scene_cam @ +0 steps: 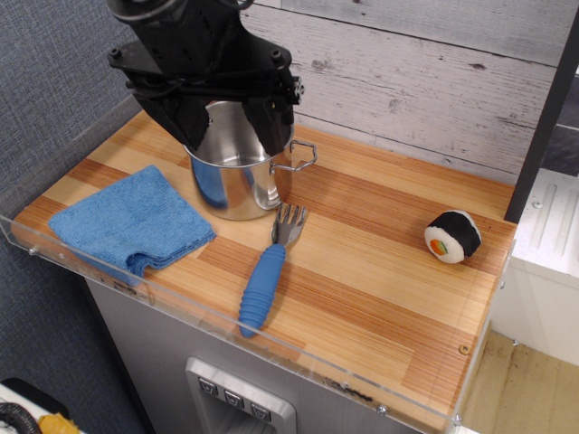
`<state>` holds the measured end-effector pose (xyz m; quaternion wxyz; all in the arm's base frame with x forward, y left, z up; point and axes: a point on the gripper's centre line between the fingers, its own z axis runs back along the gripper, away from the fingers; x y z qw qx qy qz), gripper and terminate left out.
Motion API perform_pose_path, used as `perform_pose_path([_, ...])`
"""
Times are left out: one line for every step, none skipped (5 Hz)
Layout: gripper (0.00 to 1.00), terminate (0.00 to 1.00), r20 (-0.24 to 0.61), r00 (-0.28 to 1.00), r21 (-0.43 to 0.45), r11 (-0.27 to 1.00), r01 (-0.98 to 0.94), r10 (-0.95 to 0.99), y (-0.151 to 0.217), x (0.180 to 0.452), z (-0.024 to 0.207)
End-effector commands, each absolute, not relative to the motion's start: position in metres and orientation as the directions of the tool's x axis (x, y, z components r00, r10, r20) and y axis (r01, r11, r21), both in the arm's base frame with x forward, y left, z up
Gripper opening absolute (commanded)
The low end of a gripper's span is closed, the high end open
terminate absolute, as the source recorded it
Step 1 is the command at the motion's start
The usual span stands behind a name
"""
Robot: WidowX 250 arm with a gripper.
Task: Lift the blue utensil and move it slightly backwards.
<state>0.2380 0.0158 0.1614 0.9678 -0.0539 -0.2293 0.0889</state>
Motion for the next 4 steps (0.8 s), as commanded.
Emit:
perform_pose_path([1.0,0.0,0.434,0.879,-0.145,0.978,-0.147,0.197,0.016,0.238,0.161])
perform_pose_path([1.0,0.0,0.403,0.891,-0.165,0.975,-0.153,0.208,0.009,0.212,0.166])
perform_pose_path([1.0,0.0,0.391,0.894,-0.176,0.971,-0.161,0.219,0.003,0.19,0.163])
perform_pose_path([1.0,0.0,0.383,0.895,-0.178,0.969,-0.173,0.23,0.001,0.176,0.156])
